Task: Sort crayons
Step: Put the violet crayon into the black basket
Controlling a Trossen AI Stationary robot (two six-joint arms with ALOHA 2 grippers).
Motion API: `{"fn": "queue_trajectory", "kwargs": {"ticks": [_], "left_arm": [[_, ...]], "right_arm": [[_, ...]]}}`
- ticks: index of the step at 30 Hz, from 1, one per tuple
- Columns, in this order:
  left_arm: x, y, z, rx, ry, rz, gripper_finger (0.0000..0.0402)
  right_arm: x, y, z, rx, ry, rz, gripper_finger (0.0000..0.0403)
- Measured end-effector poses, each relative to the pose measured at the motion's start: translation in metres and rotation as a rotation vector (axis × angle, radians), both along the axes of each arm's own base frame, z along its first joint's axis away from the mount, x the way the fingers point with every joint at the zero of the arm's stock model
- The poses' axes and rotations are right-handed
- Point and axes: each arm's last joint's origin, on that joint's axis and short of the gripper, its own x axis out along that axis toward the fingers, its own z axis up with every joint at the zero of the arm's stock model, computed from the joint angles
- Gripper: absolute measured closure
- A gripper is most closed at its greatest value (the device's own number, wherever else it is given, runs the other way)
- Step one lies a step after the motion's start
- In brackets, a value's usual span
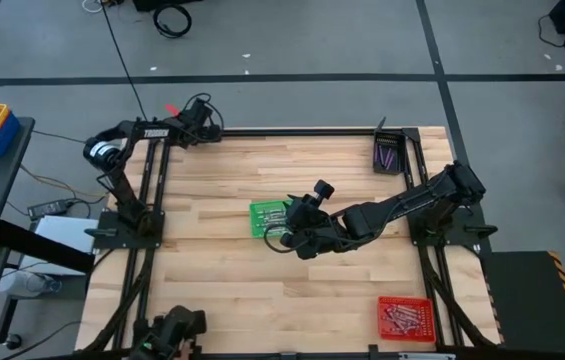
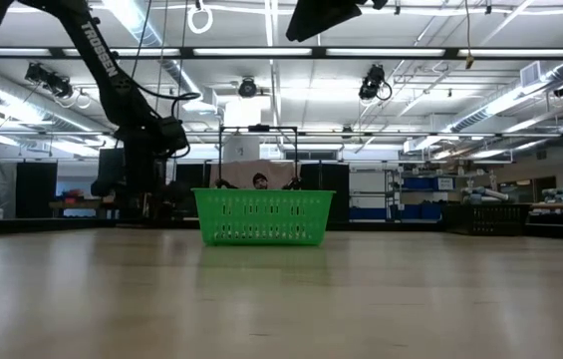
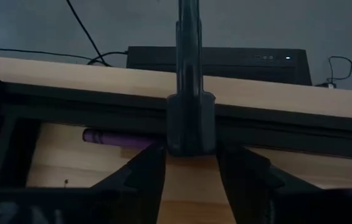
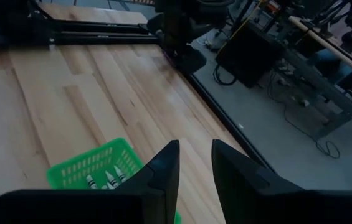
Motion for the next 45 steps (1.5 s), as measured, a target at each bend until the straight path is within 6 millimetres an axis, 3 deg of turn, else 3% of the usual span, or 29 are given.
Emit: {"fn": "queue_trajectory", "kwargs": {"ticks": [12, 16, 20, 25, 35, 40, 45], "left_arm": [[0.002, -0.002, -0.003, -0.029, 0.008, -0.025, 0.0247], [-0.002, -0.015, 0.009, -0.123, -0.015, -0.126, 0.0247], [-0.003, -0.023, 0.037, -0.062, 0.008, -0.167, 0.0247], [-0.004, -0.027, 0.045, -0.041, -0.010, -0.139, 0.0247], [0.011, -0.061, 0.035, -0.313, 0.287, -0.676, 0.0247], [0.012, -0.063, 0.033, -0.349, 0.359, -0.897, 0.0247], [0.006, -0.056, 0.023, -0.419, 0.388, -0.972, 0.0247]], "right_arm": [[0.000, 0.000, 0.000, 0.003, 0.001, 0.003, 0.0305], [0.000, 0.000, 0.000, 0.003, 0.001, 0.003, 0.0305], [0.000, 0.000, 0.000, 0.003, 0.001, 0.003, 0.0305], [0.000, 0.000, 0.000, 0.005, 0.002, 0.005, 0.0305], [0.001, -0.003, 0.000, 0.010, 0.003, -0.001, 0.0305], [0.002, -0.003, -0.001, 0.050, 0.000, 0.024, 0.0305], [0.004, -0.002, 0.001, 0.061, -0.022, 0.029, 0.0305]]}}
